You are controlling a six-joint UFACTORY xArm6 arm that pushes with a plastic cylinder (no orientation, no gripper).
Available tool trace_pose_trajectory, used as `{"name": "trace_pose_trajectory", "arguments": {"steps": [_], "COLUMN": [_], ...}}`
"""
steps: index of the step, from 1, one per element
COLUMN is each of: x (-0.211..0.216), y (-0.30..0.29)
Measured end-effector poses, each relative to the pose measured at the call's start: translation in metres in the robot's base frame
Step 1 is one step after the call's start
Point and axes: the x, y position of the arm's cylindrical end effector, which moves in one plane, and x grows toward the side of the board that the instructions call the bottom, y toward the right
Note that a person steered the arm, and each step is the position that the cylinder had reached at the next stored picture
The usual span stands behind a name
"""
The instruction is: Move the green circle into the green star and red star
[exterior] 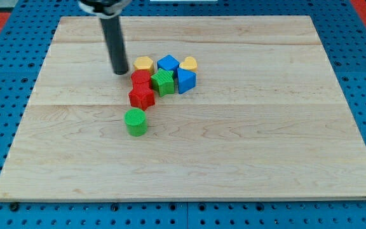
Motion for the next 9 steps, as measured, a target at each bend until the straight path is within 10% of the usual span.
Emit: {"name": "trace_pose_trajectory", "arguments": {"steps": [3, 9], "x": [0.101, 0.118], "y": [-0.082, 0.126]}}
